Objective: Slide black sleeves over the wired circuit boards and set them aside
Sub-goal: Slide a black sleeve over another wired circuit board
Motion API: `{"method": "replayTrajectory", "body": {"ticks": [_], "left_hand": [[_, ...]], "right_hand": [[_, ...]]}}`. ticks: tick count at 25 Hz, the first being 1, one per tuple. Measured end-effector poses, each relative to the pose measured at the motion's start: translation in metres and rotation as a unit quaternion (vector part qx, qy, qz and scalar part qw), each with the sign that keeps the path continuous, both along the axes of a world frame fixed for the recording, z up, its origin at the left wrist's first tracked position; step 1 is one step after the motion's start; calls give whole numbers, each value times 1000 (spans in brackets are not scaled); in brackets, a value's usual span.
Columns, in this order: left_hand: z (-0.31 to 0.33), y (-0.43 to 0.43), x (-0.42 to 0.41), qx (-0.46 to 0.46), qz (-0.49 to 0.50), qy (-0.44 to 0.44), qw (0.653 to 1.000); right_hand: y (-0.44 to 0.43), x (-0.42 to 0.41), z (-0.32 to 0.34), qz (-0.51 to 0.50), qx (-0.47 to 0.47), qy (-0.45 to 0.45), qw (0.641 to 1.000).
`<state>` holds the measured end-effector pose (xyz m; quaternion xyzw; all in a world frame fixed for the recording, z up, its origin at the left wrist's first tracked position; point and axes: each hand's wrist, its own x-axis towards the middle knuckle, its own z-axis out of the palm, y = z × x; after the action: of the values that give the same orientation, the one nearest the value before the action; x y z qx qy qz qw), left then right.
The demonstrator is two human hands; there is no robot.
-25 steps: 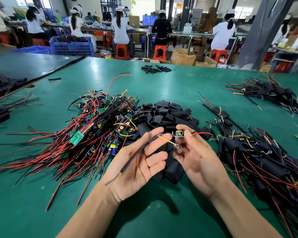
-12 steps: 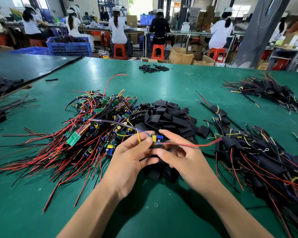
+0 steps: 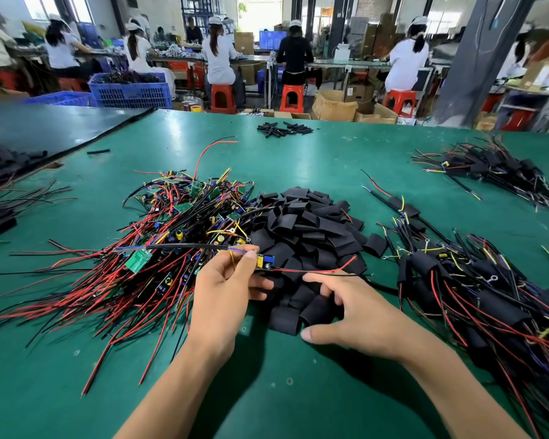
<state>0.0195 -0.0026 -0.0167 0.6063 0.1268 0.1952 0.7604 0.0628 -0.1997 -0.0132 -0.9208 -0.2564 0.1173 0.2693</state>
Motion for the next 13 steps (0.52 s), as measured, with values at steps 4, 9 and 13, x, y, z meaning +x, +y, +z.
{"method": "replayTrajectory", "body": {"ticks": [4, 9, 13], "left_hand": [[1, 0, -1, -46, -40, -16, 998], [4, -4, -4, -119, -121, -17, 985], [4, -13, -7, -86, -197, 30, 976]], "right_hand": [[-1, 0, 1, -78, 208, 75, 972], [9, -3, -1, -170, 369, -12, 914], [22, -8, -6, -131, 363, -97, 918]]}}
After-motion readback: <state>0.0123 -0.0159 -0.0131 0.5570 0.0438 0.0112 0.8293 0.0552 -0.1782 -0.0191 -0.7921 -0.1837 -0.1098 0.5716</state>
